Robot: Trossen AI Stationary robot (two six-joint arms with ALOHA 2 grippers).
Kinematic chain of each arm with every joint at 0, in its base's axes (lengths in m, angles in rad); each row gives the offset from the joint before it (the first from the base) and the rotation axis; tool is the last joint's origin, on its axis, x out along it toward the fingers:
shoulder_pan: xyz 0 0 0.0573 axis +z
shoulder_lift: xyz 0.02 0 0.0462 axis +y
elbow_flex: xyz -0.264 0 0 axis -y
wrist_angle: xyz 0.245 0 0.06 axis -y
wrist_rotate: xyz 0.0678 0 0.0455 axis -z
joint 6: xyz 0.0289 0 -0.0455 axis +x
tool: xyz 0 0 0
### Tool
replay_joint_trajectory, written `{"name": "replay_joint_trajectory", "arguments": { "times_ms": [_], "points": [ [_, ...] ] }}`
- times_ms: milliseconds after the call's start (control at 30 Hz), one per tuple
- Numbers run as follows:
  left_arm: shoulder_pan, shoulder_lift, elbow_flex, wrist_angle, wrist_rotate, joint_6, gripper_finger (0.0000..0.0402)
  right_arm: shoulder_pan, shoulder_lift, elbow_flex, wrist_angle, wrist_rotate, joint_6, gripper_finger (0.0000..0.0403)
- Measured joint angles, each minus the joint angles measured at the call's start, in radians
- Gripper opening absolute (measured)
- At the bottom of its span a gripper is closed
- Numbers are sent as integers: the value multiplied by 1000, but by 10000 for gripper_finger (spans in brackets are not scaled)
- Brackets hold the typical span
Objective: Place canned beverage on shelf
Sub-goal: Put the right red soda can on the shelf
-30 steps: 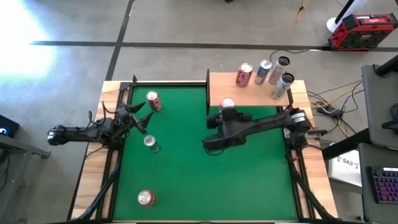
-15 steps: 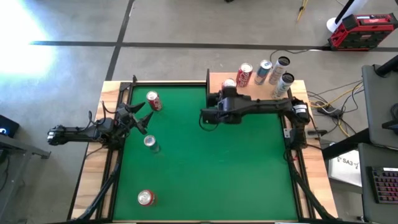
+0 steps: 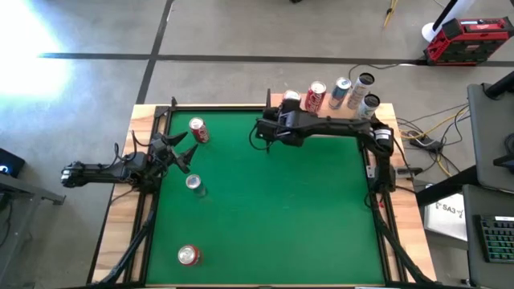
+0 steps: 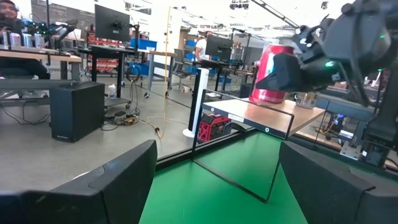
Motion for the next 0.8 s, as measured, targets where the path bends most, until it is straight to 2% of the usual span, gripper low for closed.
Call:
{"name": "replay_joint_trajectory", "arguments": {
  "times_ms": [333, 800],
  "points": [
    [0, 0, 0, 0, 0, 0, 324, -66, 31, 0, 119, -11, -103, 299],
    [0, 0, 0, 0, 0, 0, 324, -104, 37, 0, 170, -15, -151, 299]
  ]
}}
